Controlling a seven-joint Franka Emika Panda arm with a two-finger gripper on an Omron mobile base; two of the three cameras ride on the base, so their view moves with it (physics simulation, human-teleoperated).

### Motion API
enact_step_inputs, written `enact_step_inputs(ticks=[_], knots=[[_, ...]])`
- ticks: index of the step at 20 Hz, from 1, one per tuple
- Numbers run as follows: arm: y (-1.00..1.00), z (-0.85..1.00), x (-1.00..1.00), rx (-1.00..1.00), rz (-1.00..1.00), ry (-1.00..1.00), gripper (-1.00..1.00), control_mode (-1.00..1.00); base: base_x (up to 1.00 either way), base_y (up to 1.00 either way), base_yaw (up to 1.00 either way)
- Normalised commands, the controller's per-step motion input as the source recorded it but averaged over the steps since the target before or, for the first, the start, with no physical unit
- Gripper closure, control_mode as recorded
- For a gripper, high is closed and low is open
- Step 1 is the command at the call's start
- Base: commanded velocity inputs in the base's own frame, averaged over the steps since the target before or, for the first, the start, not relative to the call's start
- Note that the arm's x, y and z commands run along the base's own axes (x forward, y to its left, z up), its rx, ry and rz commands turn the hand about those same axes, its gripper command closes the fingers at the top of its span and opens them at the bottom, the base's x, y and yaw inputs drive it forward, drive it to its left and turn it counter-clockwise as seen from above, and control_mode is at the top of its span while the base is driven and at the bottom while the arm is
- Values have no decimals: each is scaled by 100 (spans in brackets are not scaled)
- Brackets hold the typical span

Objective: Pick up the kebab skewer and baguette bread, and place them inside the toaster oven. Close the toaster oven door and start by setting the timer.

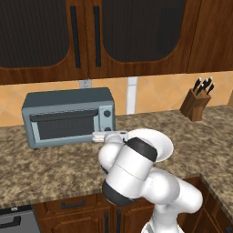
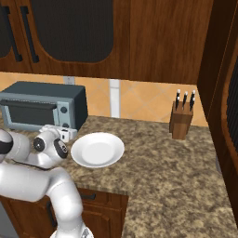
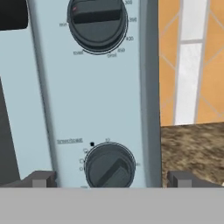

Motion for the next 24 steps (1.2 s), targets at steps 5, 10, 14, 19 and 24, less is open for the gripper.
enact_step_inputs(ticks=[5, 10, 14, 19, 24], knots=[[0, 0, 5, 0, 0, 0, -100, -100, 0, 0, 0], [0, 0, 5, 0, 0, 0, -100, -100, 0, 0, 0], [0, 5, 0, 0, 0, 0, -100, -100, 0, 0, 0], [0, 7, 0, 1, 0, 0, -100, -100, 0, 0, 0], [0, 2, 1, 0, 0, 0, -100, -100, 0, 0, 0]])
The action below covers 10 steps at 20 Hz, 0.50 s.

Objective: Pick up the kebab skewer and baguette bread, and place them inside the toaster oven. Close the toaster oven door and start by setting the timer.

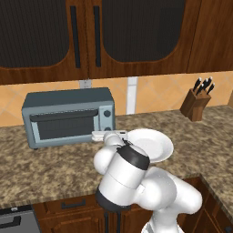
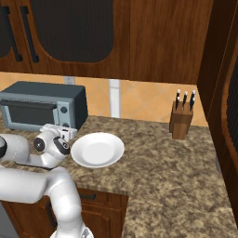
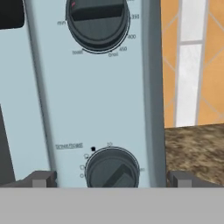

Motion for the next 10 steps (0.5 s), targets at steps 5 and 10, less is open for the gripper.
enact_step_inputs(ticks=[5, 10], knots=[[0, 1, 0, 0, 0, 0, 100, -100, 0, 0, 0], [0, 0, 0, 0, 0, 0, 100, -100, 0, 0, 0]])
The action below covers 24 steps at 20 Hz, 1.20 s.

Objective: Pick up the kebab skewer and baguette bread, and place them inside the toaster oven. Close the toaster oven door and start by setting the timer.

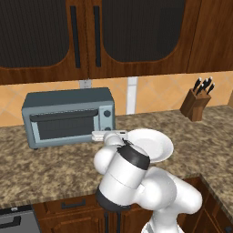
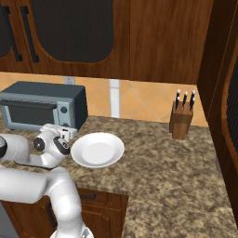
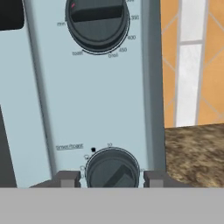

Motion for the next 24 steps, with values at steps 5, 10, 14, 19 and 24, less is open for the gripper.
enact_step_inputs(ticks=[5, 10, 14, 19, 24], knots=[[0, 0, 0, 0, 0, 0, 100, -100, 0, 0, 0], [0, 0, 0, 0, 0, 0, 100, -100, 0, 0, 0], [0, -2, -1, 0, 0, 0, 100, -100, 0, 0, 0], [0, -2, -6, 3, 0, -1, 100, -100, 0, 0, 0], [-2, 0, -7, 7, 5, 0, 100, -100, 0, 0, 0]])
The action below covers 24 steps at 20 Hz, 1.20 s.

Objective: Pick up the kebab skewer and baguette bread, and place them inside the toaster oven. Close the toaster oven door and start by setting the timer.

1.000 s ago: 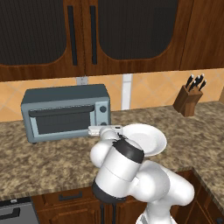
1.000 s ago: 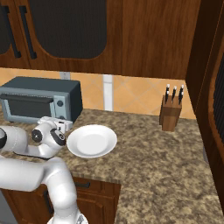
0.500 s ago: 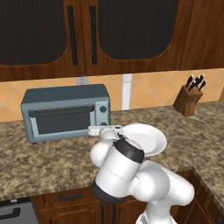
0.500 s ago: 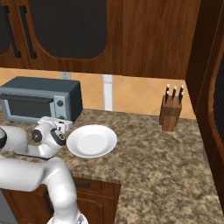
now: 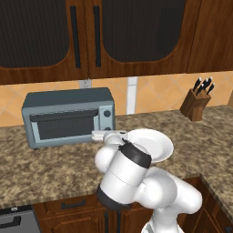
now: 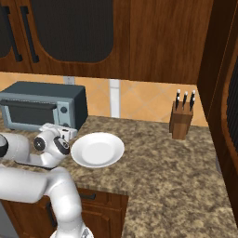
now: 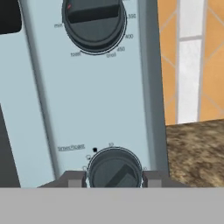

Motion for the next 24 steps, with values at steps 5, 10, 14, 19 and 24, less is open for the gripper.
enact_step_inputs(ticks=[5, 10, 14, 19, 24], knots=[[0, 0, 0, 7, 6, 0, 100, -100, 0, 0, 0], [-1, 0, 0, 6, 9, 0, 100, -100, 0, 0, 0], [-3, 0, 0, 8, 9, -1, 100, -100, 0, 0, 0], [-9, 0, 0, 17, 9, -5, 100, -100, 0, 0, 0], [-8, 0, 0, 25, 3, -13, 100, -100, 0, 0, 0]])
